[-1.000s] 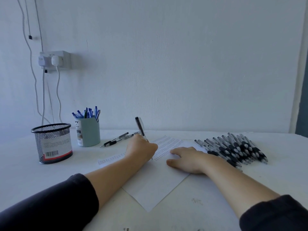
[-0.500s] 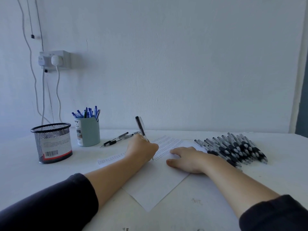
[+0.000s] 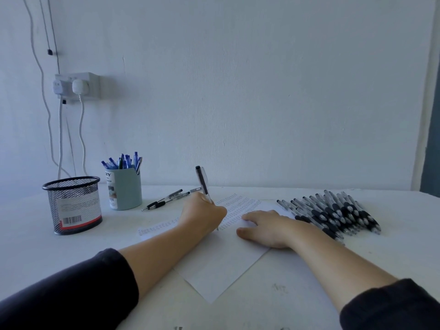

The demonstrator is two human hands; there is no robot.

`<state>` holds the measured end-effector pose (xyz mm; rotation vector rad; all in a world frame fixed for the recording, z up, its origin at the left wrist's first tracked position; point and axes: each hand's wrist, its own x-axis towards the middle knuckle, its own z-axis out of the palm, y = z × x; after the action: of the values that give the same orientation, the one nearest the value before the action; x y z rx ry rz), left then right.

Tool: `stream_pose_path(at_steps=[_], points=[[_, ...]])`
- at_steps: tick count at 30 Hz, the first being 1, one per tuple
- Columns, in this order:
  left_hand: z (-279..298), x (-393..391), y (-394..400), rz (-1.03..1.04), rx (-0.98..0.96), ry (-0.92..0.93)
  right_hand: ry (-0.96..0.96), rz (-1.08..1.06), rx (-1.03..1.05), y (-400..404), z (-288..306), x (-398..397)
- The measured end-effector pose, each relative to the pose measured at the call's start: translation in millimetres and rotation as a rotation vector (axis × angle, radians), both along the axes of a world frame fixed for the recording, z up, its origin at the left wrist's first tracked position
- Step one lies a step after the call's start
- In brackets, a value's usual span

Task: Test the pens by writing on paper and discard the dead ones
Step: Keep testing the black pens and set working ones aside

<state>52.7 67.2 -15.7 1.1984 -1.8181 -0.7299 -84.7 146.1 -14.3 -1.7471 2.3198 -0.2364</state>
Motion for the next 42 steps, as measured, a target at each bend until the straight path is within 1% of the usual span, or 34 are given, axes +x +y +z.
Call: stream_pose_path(at_steps=[3, 7, 24, 26, 29, 31, 36, 42], points=[[-0.9, 0.4, 1.0, -0.01, -0.02, -0.023, 0.003, 0.017, 0.003, 2.4, 2.2, 1.4], [0.3, -0.1, 3.9, -0.01, 0.0, -0.047, -0.001, 0.007, 0.008, 5.6, 4.3, 3.2], [0.7, 0.5, 3.7, -0.023, -0.01, -0.05, 0.005, 0.027, 0.002, 3.5, 2.7, 2.0], [1.4, 1.9, 2.4, -0.027, 0.021, 0.032, 0.007, 0.016, 0.004, 1.9, 1.3, 0.7], [6.7, 6.2, -1.5, -0.046, 0.111, 0.277, -0.008, 0.007, 0.002, 1.9, 1.2, -0.4], [10.9, 9.3, -6.0, -0.039, 0.133, 0.375, -0.018, 0.017, -0.007, 4.0, 2.6, 0.0], [19.0, 19.0, -16.1, 0.011, 0.128, 0.429, -0.055, 0.041, -0.03, 5.2, 3.9, -0.5], [24.1, 22.0, -11.0, -0.047, 0.101, 0.542, -0.175, 0.034, -0.062, 3.0, 4.4, -0.4]])
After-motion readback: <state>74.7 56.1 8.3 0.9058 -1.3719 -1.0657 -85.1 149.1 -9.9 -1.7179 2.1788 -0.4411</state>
